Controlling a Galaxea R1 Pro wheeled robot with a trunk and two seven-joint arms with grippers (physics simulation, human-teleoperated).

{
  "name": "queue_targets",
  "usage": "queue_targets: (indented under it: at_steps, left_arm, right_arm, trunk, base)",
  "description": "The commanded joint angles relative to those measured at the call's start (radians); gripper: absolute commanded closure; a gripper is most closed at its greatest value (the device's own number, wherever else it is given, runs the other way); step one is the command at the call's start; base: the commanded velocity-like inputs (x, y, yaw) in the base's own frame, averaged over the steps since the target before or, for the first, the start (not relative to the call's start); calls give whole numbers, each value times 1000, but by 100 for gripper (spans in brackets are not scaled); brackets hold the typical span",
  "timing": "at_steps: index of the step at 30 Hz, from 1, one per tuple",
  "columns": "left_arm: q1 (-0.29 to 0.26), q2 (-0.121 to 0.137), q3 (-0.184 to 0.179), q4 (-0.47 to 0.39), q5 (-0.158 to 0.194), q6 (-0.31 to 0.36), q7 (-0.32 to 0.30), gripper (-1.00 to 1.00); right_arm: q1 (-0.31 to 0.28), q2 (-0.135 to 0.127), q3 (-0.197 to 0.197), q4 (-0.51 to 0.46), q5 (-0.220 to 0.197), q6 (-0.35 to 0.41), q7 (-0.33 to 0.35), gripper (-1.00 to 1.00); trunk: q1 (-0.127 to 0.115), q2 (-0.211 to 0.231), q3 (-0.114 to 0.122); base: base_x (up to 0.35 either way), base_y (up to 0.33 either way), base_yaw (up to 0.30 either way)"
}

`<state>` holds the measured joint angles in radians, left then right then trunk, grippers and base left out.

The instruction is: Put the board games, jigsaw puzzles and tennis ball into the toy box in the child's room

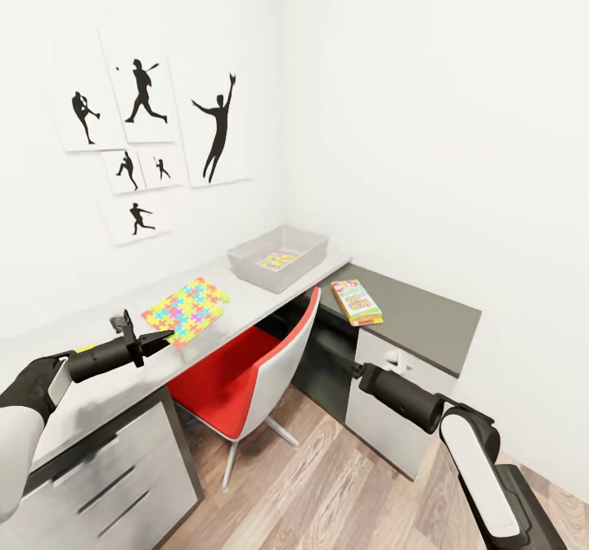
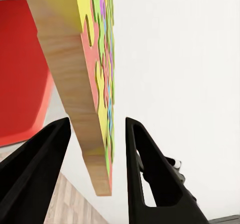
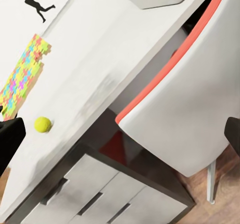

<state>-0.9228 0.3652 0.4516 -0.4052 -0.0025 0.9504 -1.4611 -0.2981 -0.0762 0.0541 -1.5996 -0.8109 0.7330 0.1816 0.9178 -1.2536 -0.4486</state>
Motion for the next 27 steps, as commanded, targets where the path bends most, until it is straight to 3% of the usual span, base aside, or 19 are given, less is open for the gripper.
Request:
queue_targets:
  at_steps: [1, 7, 11, 15, 27]
  left_arm:
    - [-1, 0, 1, 0, -2, 10, -3, 100]
    - [-1, 0, 1, 0, -2, 10, -2, 100]
    - [-1, 0, 2, 0, -2, 10, -2, 100]
    - [-1, 0, 2, 0, -2, 9, -2, 100]
    - [-1, 7, 1, 0, -2, 8, -2, 100]
  right_arm:
    - [-1, 0, -1, 0, 2, 3, 3, -100]
    - [-1, -3, -2, 0, 3, 4, 4, -100]
    - [-1, -18, -2, 0, 0, 3, 8, -100]
    - [-1, -29, -1, 0, 3, -1, 52, -100]
    - [-1, -33, 0, 0, 9, -6, 91, -100]
  trunk:
    - [-4, 7, 2]
    - [-27, 49, 21]
    - [-42, 77, 34]
    - [-58, 105, 48]
    - [-104, 189, 97]
  base:
    - [0, 0, 0]
    - [0, 0, -91]
    - [0, 0, -251]
    - [0, 0, -263]
    - [0, 0, -253]
